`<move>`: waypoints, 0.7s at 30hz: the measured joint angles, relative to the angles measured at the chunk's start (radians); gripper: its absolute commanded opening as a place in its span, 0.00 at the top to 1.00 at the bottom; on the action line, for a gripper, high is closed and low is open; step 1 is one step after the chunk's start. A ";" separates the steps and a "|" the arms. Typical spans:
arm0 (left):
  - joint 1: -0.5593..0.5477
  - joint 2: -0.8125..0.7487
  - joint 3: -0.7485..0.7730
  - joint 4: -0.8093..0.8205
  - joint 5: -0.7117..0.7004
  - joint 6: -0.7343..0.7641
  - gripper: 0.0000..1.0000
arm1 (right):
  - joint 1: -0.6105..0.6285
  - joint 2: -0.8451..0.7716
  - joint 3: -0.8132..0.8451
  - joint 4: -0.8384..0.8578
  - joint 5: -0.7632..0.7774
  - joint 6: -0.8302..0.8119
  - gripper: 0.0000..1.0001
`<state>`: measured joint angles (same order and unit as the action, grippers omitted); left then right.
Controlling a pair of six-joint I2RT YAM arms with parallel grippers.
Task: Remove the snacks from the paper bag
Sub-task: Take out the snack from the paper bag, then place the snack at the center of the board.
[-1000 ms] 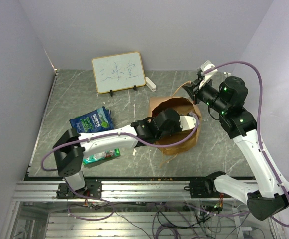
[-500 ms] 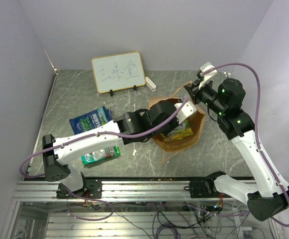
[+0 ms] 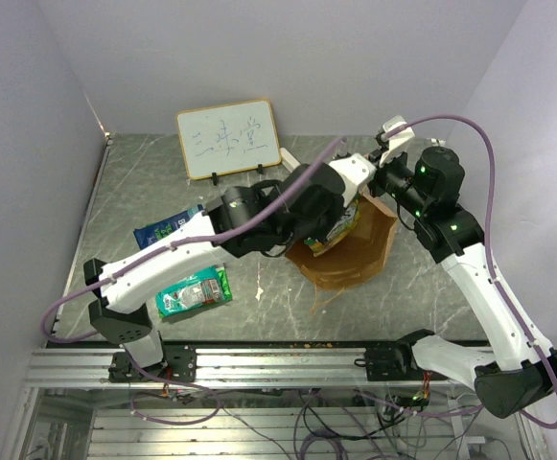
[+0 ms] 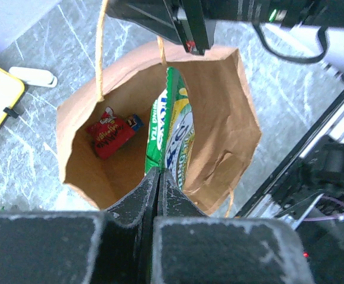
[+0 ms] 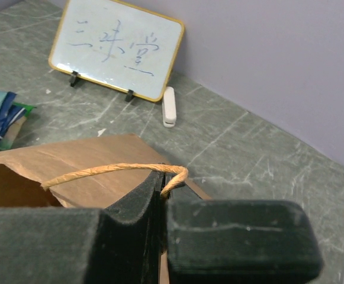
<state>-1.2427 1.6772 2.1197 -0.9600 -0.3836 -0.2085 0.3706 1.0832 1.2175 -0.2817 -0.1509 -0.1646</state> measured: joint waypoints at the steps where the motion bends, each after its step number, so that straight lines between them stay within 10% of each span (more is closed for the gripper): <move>1: 0.000 -0.002 0.030 -0.016 -0.002 -0.011 0.93 | 0.000 0.002 0.000 -0.002 0.016 0.003 1.00; 21: 0.174 -0.208 0.232 -0.291 -0.247 -0.295 0.93 | 0.000 0.004 0.000 -0.008 0.094 -0.005 0.99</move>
<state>-1.0691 1.4693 2.3516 -1.2514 -0.6304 -0.5037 0.3706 1.0870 1.2171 -0.2897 -0.0566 -0.1692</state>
